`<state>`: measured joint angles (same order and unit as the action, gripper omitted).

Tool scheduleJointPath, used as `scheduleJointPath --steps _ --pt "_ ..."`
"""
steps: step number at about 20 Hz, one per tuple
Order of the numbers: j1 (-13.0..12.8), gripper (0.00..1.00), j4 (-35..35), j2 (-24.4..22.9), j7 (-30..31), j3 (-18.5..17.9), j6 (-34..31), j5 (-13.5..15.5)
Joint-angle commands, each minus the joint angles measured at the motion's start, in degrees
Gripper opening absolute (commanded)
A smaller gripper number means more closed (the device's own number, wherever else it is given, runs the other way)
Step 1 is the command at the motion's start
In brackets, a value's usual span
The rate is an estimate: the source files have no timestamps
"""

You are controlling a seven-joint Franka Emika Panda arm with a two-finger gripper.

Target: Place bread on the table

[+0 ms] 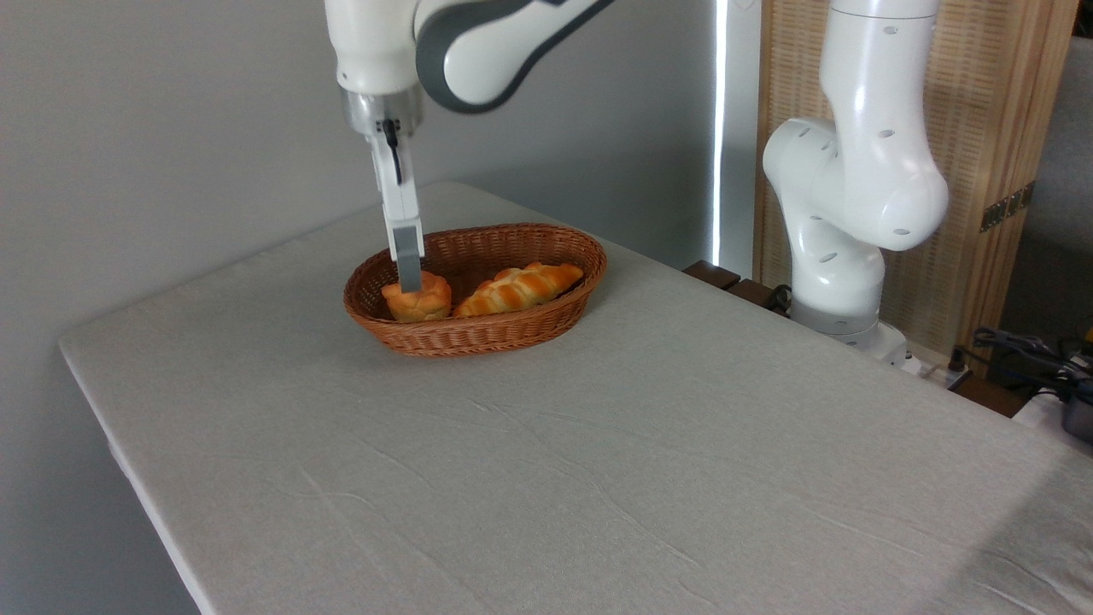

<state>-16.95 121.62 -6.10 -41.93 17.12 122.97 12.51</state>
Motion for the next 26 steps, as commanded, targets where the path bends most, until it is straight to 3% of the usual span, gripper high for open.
scheduleJointPath --steps 1,2,3,5,7,26 --pt "0.08 1.00 3.71 1.26 -1.23 1.60 6.84 0.50" --pt "0.08 0.99 4.24 1.27 -1.23 1.78 6.93 0.32" --pt "0.08 0.91 4.24 1.27 -1.23 1.78 6.93 0.24" --pt "0.08 0.59 4.24 1.27 -1.23 1.78 7.02 0.24" --pt "0.08 0.44 4.24 1.44 -1.23 1.78 7.02 0.23" --pt "0.25 0.41 4.07 2.59 -1.05 1.78 6.49 -0.12"
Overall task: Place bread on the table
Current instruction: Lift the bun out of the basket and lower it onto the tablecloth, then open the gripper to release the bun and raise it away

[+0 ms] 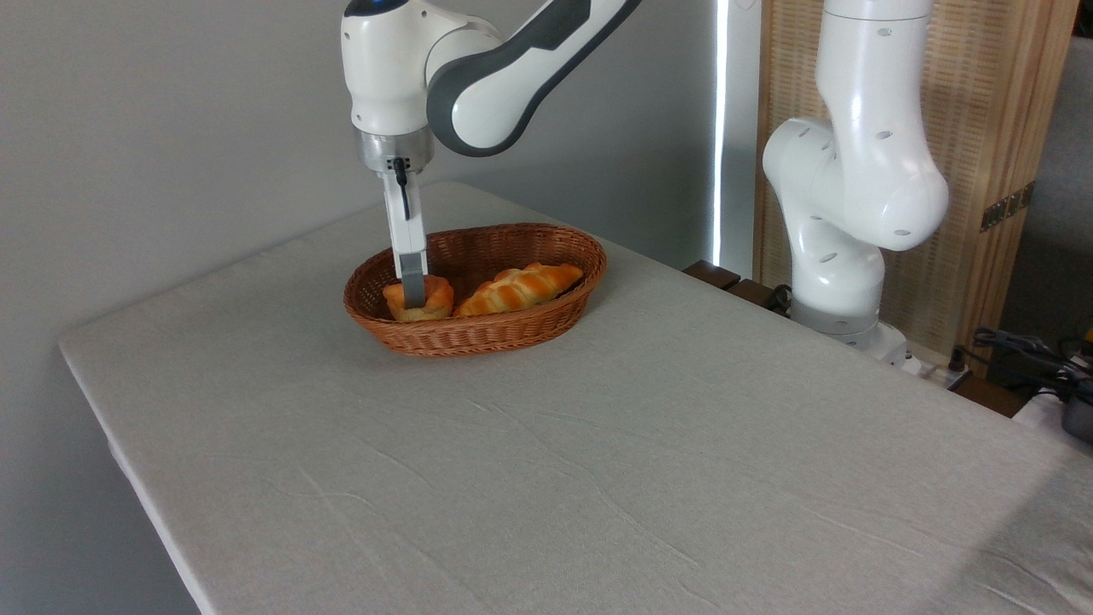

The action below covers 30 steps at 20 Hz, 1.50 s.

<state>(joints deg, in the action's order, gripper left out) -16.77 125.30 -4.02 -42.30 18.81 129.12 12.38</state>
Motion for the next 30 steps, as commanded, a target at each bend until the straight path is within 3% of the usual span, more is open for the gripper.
scheduleJointPath --steps 1,3,6,7,11,17,20,23,24,25,26,27,30 --pt "0.33 0.41 0.21 0.42 -0.51 0.09 0.09 0.09" --pt "0.77 0.41 -0.57 -0.02 -0.07 0.00 -1.75 0.10" --pt "2.26 0.45 -5.75 -0.02 0.90 -0.62 -10.70 0.44" --pt "3.58 0.46 -7.24 -0.02 0.90 -1.31 -13.42 0.88" --pt "4.20 0.46 -13.13 -0.02 0.81 -5.88 -20.30 3.61" --pt "4.20 0.45 -17.63 1.55 0.02 -14.23 -19.26 2.73" --pt "4.20 0.46 -17.54 6.11 0.28 -14.68 -12.51 -1.03" --pt "4.20 0.49 -17.54 9.81 0.55 -14.68 -6.53 -1.93" --pt "4.20 0.54 -17.45 10.34 0.64 -14.68 -4.94 -2.01" --pt "4.20 0.69 -17.45 10.70 0.29 -14.77 -4.75 -2.01" --pt "4.20 0.91 -17.19 10.79 0.20 -14.77 -4.75 -2.27" --pt "4.29 1.00 -17.19 10.79 0.20 -14.68 -4.75 -3.23" --pt "4.20 1.00 -17.01 10.88 0.02 -14.68 -4.84 -5.35"
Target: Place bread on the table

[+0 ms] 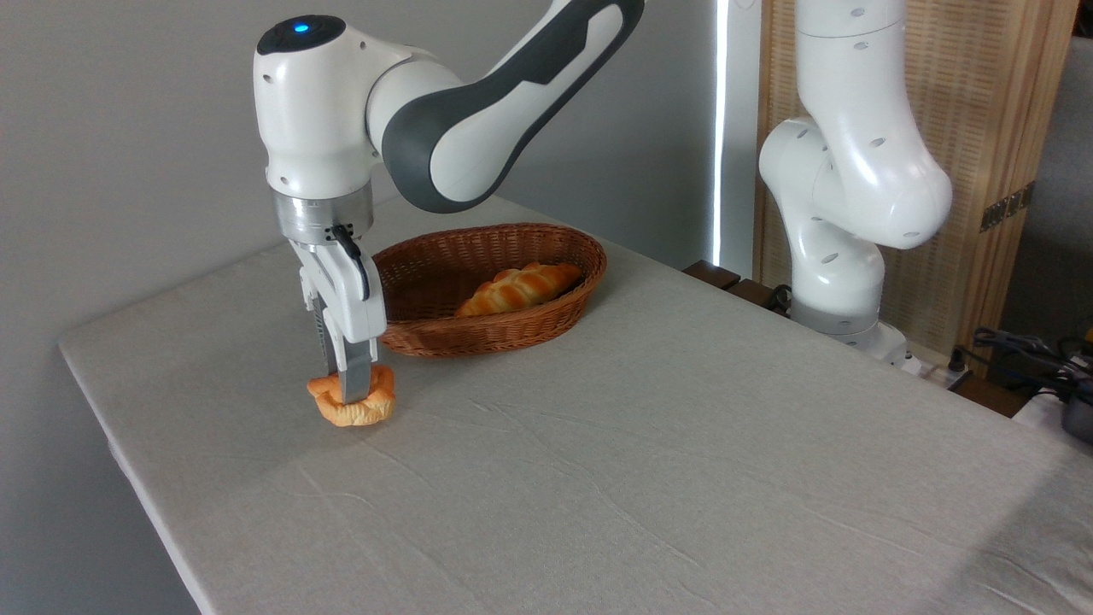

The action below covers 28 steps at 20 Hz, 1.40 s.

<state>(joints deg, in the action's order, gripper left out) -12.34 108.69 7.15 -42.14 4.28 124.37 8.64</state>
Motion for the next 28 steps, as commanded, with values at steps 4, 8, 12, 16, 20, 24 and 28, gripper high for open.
scheduleJointPath --steps 4,8,12,16,20,24,28 --pt "-0.23 1.00 -0.33 -0.03 -0.14 -0.15 -0.36 -1.60" --pt "-0.23 1.00 -0.50 -0.64 0.65 -0.15 -0.88 -1.60" --pt "2.83 1.00 -1.03 -6.43 4.33 0.03 -8.87 -1.69" --pt "7.15 1.00 -8.38 -9.09 5.58 -0.23 -21.94 -2.30" --pt "7.24 1.00 -13.51 -8.29 5.57 -1.55 -27.78 -7.75" --pt "7.24 1.00 -15.26 -7.94 5.84 -1.47 -28.83 -7.85" --pt "7.24 1.00 -17.72 -7.59 5.84 -1.55 -32.60 -7.67"
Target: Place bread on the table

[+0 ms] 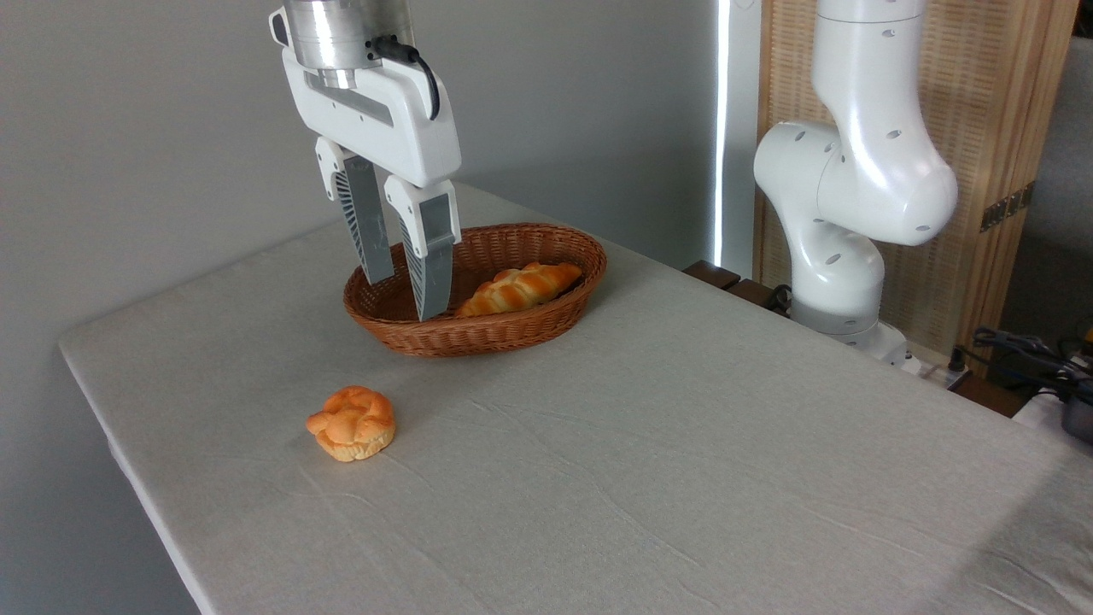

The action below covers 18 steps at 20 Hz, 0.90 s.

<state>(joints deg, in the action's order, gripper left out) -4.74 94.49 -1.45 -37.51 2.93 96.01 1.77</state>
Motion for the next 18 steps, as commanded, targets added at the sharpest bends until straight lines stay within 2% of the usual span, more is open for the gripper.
scheduleJointPath --steps 1,5,10,18 --pt "-0.35 1.00 -3.61 1.10 1.21 -0.29 -4.34 -0.71" --pt "-0.35 1.00 -3.61 1.19 1.21 -0.38 -4.42 -0.71" --pt "-0.44 1.00 -3.70 0.84 0.95 -3.19 -4.42 -0.19" --pt "-0.44 1.00 -3.70 0.84 0.95 -3.11 -5.04 -0.27"
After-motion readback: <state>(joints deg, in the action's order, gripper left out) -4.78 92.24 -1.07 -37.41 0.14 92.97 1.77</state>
